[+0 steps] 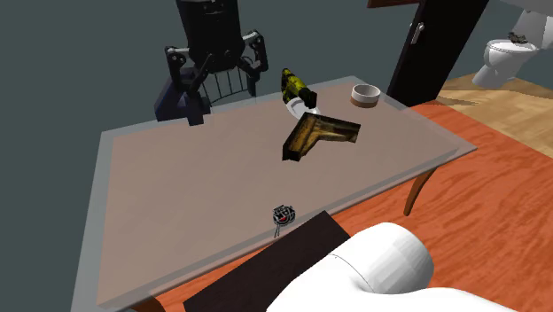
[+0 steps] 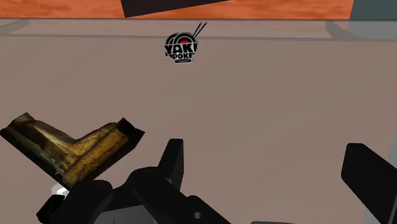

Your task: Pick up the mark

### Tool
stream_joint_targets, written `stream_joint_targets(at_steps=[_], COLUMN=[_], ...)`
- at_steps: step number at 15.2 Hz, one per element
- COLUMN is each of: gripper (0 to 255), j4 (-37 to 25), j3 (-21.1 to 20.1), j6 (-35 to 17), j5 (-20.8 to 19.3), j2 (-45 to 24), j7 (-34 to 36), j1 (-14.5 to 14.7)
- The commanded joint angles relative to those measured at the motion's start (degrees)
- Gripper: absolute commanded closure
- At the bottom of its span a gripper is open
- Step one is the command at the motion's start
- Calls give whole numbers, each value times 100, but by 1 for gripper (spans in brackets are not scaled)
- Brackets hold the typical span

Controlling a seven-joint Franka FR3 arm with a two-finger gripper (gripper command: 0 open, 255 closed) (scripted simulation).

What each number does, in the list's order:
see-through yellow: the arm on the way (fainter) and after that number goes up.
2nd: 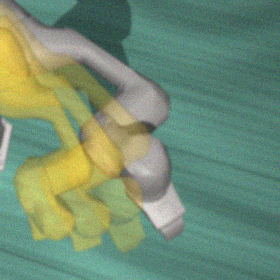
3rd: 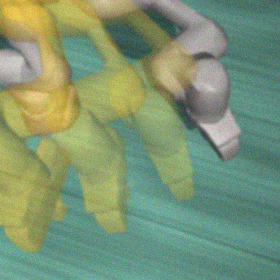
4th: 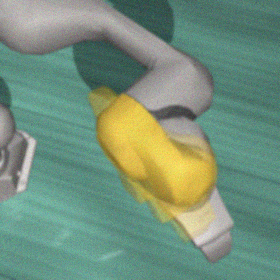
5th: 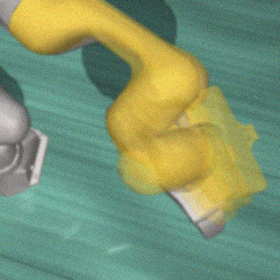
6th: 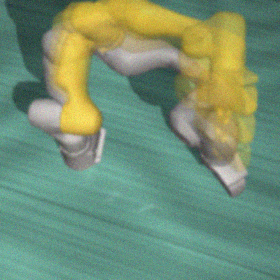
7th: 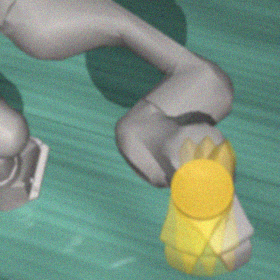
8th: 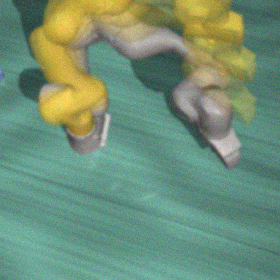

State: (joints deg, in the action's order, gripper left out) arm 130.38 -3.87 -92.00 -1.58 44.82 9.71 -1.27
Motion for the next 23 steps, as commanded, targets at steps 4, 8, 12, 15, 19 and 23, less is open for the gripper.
stream_joint_targets(at_steps=[4,8,12,15,19,23], gripper=[0,0,0,0,0,0], j4=[571,1270,1896,2314,2793,3167], j3=[49,111,169,210,262,317], j6=[-490,-1169,-1892,-2472,-3309,-4226], j5=[0,-3,-7,-11,-17,-27], j2=[34,-10,-169,-379,-800,-1407], j7=[194,451,705,893,1141,1389], j1=[-123,-296,-479,-622,-818,-1013])
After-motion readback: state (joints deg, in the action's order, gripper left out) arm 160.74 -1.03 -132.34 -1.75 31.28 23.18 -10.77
